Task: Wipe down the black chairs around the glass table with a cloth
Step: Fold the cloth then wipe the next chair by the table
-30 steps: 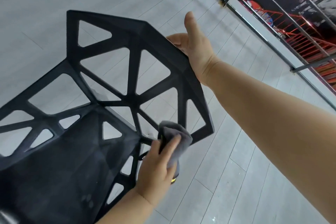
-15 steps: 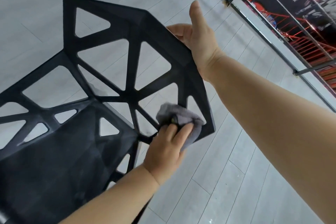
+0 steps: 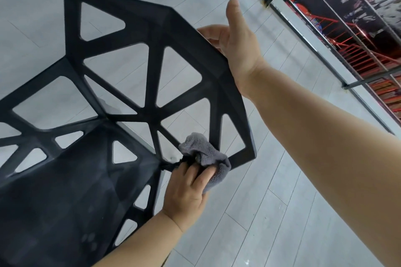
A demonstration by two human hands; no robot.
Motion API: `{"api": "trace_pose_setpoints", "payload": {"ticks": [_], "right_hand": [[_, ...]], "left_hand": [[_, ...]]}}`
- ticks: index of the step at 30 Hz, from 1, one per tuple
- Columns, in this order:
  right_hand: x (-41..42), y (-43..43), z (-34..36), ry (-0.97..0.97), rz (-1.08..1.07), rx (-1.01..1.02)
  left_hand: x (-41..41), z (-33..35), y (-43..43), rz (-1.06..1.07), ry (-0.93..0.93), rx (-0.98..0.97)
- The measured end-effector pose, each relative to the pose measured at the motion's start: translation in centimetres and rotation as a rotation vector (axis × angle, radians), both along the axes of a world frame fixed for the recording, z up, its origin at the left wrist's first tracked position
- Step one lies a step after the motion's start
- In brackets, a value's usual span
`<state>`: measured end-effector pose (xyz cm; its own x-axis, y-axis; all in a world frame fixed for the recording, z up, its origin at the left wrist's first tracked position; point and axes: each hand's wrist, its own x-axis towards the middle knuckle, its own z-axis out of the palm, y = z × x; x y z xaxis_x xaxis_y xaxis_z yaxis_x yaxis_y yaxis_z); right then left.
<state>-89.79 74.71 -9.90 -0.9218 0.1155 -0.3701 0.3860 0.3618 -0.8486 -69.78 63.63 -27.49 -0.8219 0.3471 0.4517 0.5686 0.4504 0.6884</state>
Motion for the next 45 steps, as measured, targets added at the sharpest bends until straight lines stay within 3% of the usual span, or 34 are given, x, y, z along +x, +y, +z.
{"api": "trace_pose_setpoints", "payload": {"ticks": [9,12,15,17,20,22,24,27,31,34,40,42,45], "right_hand": [[0.4,-0.4,0.7,-0.005,-0.021,0.031],[0.5,-0.5,0.7,-0.002,-0.049,0.053],[0.4,-0.7,0.7,-0.009,-0.075,0.069],[0.3,-0.7,0.7,-0.017,-0.09,0.096],[0.5,-0.8,0.8,-0.026,-0.095,0.102],[0.5,-0.7,0.8,-0.021,-0.094,0.107],[0.5,-0.7,0.8,-0.009,-0.098,0.113],[0.5,-0.7,0.6,0.011,-0.097,0.093],[0.6,-0.6,0.4,0.043,-0.083,0.111],[0.6,-0.5,0.5,0.038,-0.068,0.128],[1.0,-1.4,1.3,-0.005,-0.114,0.168],[1.1,-1.6,1.7,-0.012,-0.129,0.217],[1.1,-1.8,1.9,-0.007,-0.147,0.23]], "left_hand": [[0.0,-1.8,-2.0,-0.115,0.071,-0.048],[0.3,-3.2,-3.8,-0.192,0.023,-0.16],[0.1,-2.8,-6.6,0.092,-0.494,-0.236],[-1.3,-1.5,-7.8,0.375,-0.766,-0.044],[-5.0,1.5,-8.0,0.658,-0.703,0.283],[-7.8,2.7,-7.3,0.713,-0.61,0.425],[-9.5,2.7,-5.6,0.654,-0.662,0.478],[-8.3,1.5,-2.4,0.518,-0.774,0.382],[-4.0,0.3,-1.1,0.315,-0.798,0.315],[-1.3,0.8,-0.6,0.12,-0.704,0.193],[-0.3,1.5,-2.5,-0.051,-0.746,0.129],[-0.5,2.7,-4.2,0.005,-0.912,0.247],[-2.4,3.3,-6.4,0.437,-0.976,0.506]]}}
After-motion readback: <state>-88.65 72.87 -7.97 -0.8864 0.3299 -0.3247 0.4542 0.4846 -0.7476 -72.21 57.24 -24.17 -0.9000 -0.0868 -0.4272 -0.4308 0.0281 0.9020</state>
